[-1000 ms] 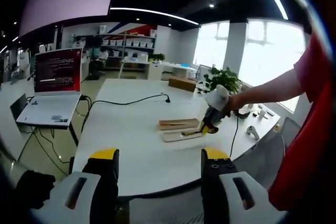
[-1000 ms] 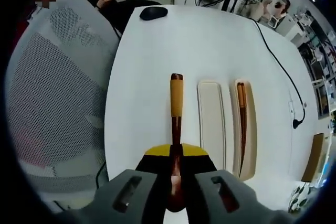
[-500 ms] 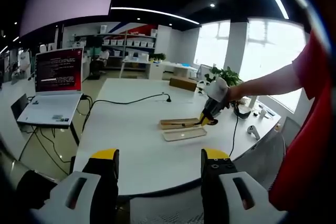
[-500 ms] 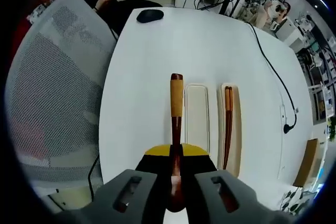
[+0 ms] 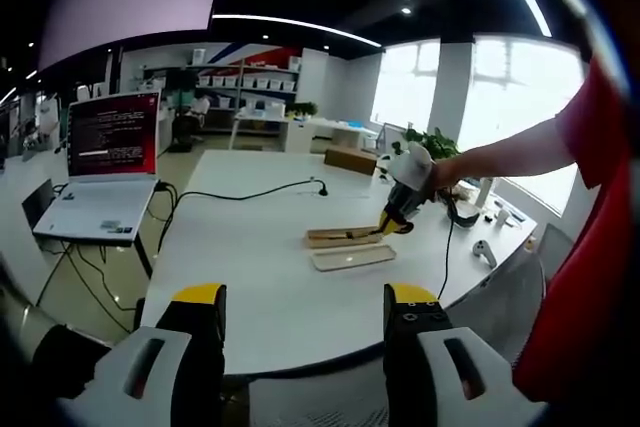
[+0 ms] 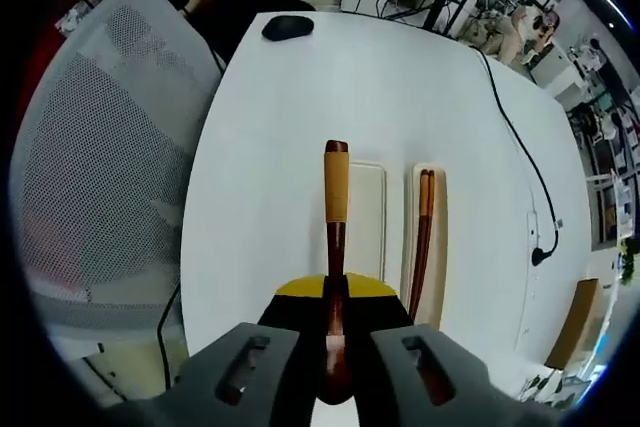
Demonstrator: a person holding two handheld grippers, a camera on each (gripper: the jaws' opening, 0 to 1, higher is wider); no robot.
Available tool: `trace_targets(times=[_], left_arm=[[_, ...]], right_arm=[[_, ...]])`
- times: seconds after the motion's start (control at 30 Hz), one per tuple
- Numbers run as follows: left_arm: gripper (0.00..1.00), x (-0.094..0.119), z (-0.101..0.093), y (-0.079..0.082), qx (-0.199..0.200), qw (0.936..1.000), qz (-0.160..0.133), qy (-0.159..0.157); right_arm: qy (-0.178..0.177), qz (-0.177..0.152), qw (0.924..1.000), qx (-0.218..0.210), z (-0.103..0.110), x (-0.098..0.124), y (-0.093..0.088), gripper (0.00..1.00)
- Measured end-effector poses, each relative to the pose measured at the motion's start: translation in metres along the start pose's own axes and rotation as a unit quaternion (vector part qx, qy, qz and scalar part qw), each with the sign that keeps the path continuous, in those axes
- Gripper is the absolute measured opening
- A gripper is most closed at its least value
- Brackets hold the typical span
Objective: Arrange the utensils inside the cutlery case until each visible utensil rests in its matching compartment.
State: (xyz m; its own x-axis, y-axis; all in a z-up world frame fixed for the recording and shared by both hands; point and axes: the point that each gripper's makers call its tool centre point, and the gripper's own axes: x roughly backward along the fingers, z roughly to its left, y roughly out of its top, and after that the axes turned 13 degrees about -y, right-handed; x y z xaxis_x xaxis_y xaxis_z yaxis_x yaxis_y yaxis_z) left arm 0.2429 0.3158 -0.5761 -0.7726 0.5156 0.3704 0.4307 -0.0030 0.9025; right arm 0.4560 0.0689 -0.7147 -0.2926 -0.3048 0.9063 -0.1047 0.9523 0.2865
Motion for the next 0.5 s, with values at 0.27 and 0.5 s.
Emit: trace_targets(times=[0.27, 0.5], left_arm=[[0.65, -0.003, 0.003, -0.001, 0.003, 1.0, 0.005, 0.001], [0.65, -0.005, 0.003, -0.004, 0.001, 0.9999, 0.015, 0.0]], right_arm=[[-0.01, -0.004, 0.9999, 0.0, -0.017, 0.002, -0.001, 0.01], [-0.019, -0.014, 0.9996, 0.014, -0.033, 0.0, 0.003, 0.01]])
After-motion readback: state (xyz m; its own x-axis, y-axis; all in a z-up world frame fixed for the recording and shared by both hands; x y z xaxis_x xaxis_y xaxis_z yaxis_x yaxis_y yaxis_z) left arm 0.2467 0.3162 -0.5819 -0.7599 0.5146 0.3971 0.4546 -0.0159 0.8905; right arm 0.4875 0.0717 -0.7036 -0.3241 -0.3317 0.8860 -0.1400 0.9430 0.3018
